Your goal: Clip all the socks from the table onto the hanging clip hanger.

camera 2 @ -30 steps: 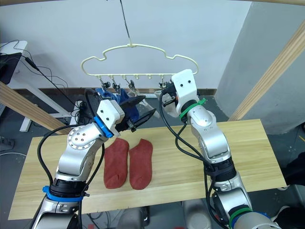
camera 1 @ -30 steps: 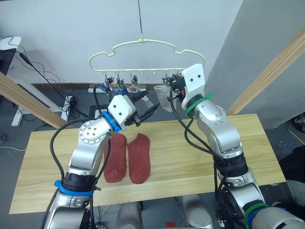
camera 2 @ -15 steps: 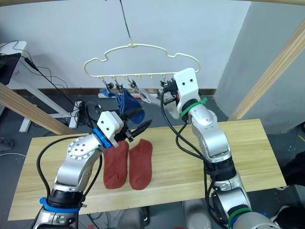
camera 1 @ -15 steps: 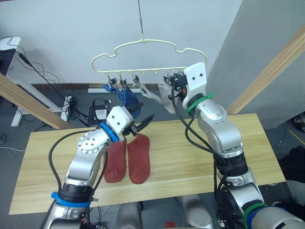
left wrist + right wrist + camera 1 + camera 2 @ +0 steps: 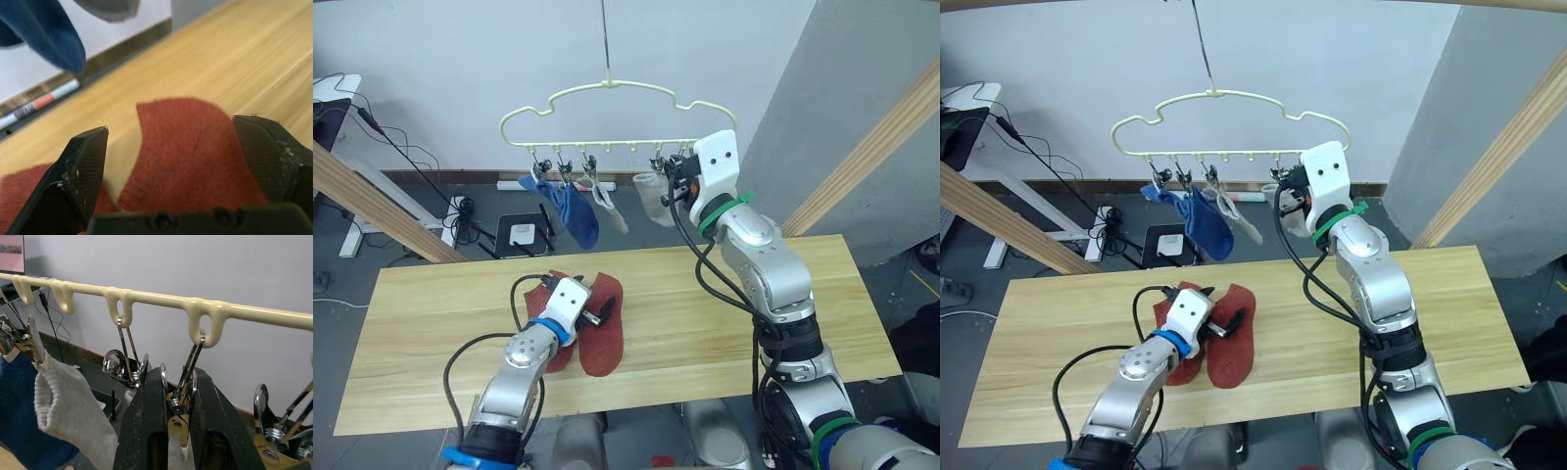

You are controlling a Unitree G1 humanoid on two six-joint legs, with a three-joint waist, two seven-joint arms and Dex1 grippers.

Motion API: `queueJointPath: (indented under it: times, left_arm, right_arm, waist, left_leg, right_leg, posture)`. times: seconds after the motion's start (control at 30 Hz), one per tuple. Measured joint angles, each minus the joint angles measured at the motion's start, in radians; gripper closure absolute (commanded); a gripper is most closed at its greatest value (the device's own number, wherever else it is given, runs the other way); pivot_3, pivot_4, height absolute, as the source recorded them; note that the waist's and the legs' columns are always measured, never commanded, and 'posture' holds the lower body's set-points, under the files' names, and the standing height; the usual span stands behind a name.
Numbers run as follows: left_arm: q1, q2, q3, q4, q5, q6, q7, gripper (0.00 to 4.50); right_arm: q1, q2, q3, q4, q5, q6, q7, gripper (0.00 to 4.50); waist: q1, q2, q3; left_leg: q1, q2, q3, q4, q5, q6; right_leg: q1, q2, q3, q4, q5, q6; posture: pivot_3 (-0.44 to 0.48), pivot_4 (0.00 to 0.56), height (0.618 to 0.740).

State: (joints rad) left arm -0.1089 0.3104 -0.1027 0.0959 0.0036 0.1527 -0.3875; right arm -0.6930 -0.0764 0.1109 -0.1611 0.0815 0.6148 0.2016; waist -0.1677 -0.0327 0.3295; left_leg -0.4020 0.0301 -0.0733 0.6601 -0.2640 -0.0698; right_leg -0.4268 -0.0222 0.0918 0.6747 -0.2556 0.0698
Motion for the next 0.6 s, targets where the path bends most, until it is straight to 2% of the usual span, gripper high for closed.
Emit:
queueJointPath:
  times: [0.2, 0.33, 0.6]
  left_arm:
    - [-0.055, 0.009, -0.031, 0.054, 0.056, -0.001, 0.003, 0.0]
    - [-0.055, 0.018, -0.05, 0.05, 0.077, -0.006, 0.001, 0.83]
    - [-0.05, 0.018, -0.058, 0.037, 0.08, 0.014, -0.016, 3.15]
  right_arm:
    - [0.0, 0.001, 0.0, 0.0, 0.0, 0.006, 0.004, 4.3]
    - [0.0, 0.002, 0.0, 0.0, 0.0, 0.007, 0.005, 4.3]
    - [0.0, 0.005, 0.0, 0.0, 0.0, 0.007, 0.005, 4.3]
  waist:
    - [0.0, 0.0, 0.0]
    - [0.0, 0.0, 0.0]
    - [-0.002, 0.0, 0.0]
  left_leg:
    - [0.0, 0.0, 0.0, 0.0, 0.0, 0.0]
    - [0.0, 0.0, 0.0, 0.0, 0.0, 0.0]
    - [0.001, 0.0, 0.0, 0.0, 0.0, 0.0]
  right_leg:
    - [0.0, 0.0, 0.0, 0.0, 0.0, 0.0]
    - [0.0, 0.0, 0.0, 0.0, 0.0, 0.0]
    - [0.0, 0.0, 0.0, 0.002, 0.0, 0.0]
  posture:
    - [-0.216, 0.311, 0.733]
    - [-0.213, 0.309, 0.733]
    - [-0.214, 0.306, 0.733]
